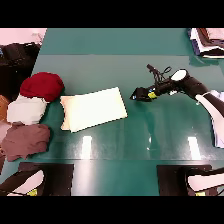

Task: Fold the shirts.

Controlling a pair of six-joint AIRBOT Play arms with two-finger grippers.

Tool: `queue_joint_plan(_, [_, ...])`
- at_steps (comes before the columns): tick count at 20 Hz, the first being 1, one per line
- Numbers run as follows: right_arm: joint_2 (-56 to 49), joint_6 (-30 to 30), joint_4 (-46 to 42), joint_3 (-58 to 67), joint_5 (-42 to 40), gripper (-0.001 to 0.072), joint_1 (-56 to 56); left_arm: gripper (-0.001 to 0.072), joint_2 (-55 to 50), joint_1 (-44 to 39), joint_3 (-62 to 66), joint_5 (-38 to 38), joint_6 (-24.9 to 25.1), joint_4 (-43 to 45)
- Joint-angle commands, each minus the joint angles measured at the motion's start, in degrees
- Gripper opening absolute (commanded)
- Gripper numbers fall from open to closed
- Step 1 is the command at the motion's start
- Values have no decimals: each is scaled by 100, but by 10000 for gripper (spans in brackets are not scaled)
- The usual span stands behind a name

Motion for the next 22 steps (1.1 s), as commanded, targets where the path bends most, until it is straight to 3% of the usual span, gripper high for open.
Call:
queue_joint_plan(1, [-616, 37, 245, 295, 361, 634, 17, 22, 4, 4, -2, 24, 0, -59])
queue_joint_plan(6, [-1633, 37, 918, 1390, 627, 624, 831, 22, 4, 4, -2, 20, 0, -133])
queue_joint_plan(7, [-1803, 39, 960, 1604, 643, 581, 1016, 22, 4, 4, -2, 20, 0, -195])
queue_joint_plan(10, [-2155, 31, 938, 2162, 629, 385, 1458, 22, 4, 4, -2, 9, 4, -455])
queue_joint_plan(13, [-2194, -74, 898, 2520, 444, 37, 1602, 22, 4, 4, -2, -66, 2, -557])
queue_joint_plan(19, [-1639, -46, 846, 2933, 472, 14, 872, 21, 4, -435, -2, -92, 2, -717])
queue_joint_plan(22, [-922, 332, -155, 2933, 503, 14, -20, 21, 4, -1132, 0, 136, -2, -715])
